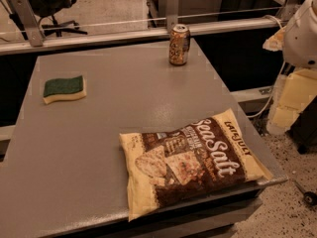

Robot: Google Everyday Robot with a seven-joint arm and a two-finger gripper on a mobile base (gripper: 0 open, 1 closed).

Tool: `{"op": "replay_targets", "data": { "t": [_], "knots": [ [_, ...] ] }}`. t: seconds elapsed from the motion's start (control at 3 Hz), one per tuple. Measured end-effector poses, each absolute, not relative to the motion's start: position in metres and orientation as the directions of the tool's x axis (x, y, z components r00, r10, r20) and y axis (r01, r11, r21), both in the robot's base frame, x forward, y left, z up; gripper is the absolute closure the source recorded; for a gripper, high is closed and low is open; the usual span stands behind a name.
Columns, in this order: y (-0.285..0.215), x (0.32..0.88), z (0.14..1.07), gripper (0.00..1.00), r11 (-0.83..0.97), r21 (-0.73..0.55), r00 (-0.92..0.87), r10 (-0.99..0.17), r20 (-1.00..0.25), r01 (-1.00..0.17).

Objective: Move orange can near sponge

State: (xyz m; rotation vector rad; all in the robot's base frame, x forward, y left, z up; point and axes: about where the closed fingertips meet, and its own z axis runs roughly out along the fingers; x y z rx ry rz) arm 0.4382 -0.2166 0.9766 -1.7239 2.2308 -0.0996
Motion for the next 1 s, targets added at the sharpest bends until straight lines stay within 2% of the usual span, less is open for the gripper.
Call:
{"op": "replay_targets", "data": {
  "t": [0.67, 1.0],
  "knots": [
    [-0.211, 0.466, 0.963, 0.00, 0.291, -0.284, -0.217, -0.939, -0.266, -0.914],
    [-0.202, 0.526, 0.939, 0.00, 0.346, -0.319, -0.210, -0.896, -0.392, -0.882]
  ]
}}
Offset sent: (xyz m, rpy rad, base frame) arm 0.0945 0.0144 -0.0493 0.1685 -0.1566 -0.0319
